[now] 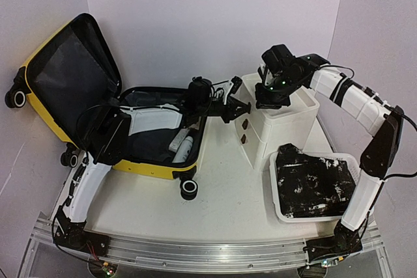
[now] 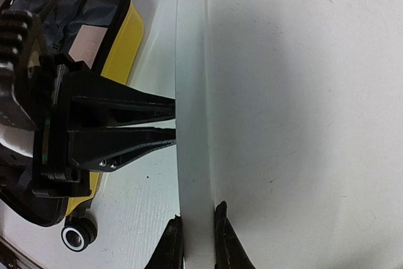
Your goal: Open, take out, and arrange the luggage
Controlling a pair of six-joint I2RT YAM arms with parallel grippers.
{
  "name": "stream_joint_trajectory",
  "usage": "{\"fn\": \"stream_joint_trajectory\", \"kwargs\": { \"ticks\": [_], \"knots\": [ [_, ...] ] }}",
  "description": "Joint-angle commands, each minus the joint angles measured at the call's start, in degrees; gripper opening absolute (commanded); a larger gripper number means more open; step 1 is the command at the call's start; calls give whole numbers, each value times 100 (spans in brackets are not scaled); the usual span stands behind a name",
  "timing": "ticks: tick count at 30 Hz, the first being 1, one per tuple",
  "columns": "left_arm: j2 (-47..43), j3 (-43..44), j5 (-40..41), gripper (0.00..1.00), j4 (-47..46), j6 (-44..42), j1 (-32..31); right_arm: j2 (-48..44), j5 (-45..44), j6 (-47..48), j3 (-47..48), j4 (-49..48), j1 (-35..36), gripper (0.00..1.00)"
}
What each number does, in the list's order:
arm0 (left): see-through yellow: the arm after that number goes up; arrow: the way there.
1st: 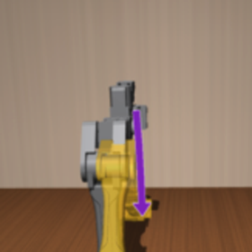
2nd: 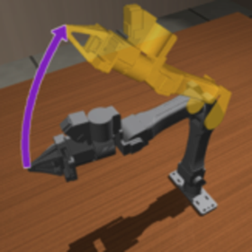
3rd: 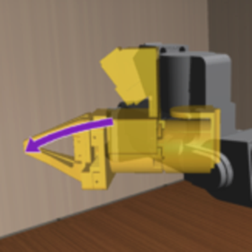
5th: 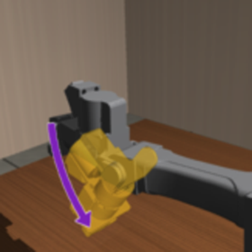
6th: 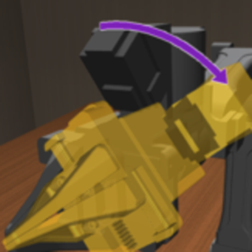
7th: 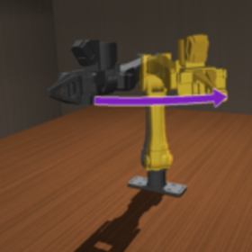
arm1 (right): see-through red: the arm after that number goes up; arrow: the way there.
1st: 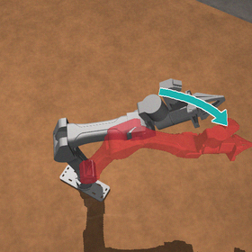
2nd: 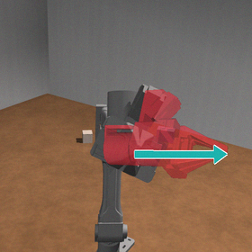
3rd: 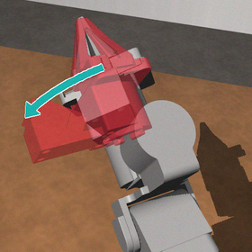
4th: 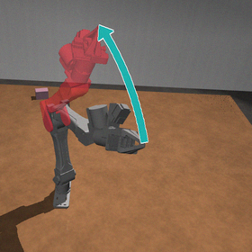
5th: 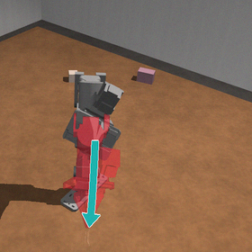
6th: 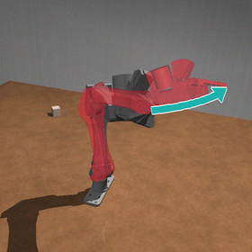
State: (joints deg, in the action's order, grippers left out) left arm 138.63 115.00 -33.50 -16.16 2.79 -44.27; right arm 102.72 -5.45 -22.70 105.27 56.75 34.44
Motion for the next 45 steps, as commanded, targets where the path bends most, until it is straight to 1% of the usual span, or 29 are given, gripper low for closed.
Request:
{"fn": "stream_joint_trajectory", "kwargs": {
  "ticks": [1,2,3,6,9,13,18,21,23,25,29,30,31,33,34,36,37,38,40,42,45],
  "knots": [
    [-583,-339,242,4,-326,-244,-8,-66,-34,-254,243,-359,144,0],
    [-750,-534,307,1,-326,-267,1,-86,-135,-263,225,-350,147,0],
    [-903,-757,360,0,-328,-435,12,-112,-246,-275,203,-349,144,0],
    [-1421,-1500,459,0,-326,-556,56,-208,-661,-296,117,-323,143,0],
    [-1828,-2042,551,0,-326,-646,92,-296,-1056,-231,24,-299,143,0],
    [-2065,-2409,621,0,-317,-716,131,-314,-1345,-128,-34,-241,127,0],
    [-2271,-2737,771,0,-293,-652,190,-358,-1470,-107,-114,-173,23,0],
    [-2376,-2794,662,8,-176,-639,197,-384,-1457,-78,-130,-166,-9,0],
    [-2545,-2838,627,19,9,-558,239,-384,-1437,-72,-119,-163,-24,0],
    [-2841,-3001,587,27,127,-432,353,-388,-1413,-74,-121,-163,-33,0],
    [-3388,-3430,622,28,476,-194,715,-355,-1293,-49,-83,-164,-33,0],
    [-3515,-3534,723,33,573,-64,823,-343,-1254,-43,-78,-164,-33,0],
    [-3593,-3582,877,41,699,101,993,-340,-1232,-42,-77,-164,-33,0],
    [-3583,-3479,1370,61,1096,593,1261,-347,-1159,-43,-77,-160,-29,0],
    [-3487,-3330,1499,68,1380,919,1418,-349,-1122,-42,-77,-163,-33,0],
    [-3051,-2767,1757,77,2294,1694,1695,-357,-1056,-36,-45,-164,-33,0],
    [-2748,-2343,1795,81,3028,1974,1809,-358,-1027,-39,-31,-163,-33,0],
    [-2400,-1855,1734,81,3563,2150,1895,-365,-1009,-48,-21,-164,-33,0],
    [-1756,-1190,1553,79,4066,2481,2010,-374,-957,-50,-14,-164,-32,0],
    [-1397,-876,1474,79,4135,2803,2073,-388,-904,-50,-23,-160,-29,0],
    [-992,-608,1623,78,4139,3255,2130,-418,-830,-58,-57,-164,-28,0]
  ]
}}
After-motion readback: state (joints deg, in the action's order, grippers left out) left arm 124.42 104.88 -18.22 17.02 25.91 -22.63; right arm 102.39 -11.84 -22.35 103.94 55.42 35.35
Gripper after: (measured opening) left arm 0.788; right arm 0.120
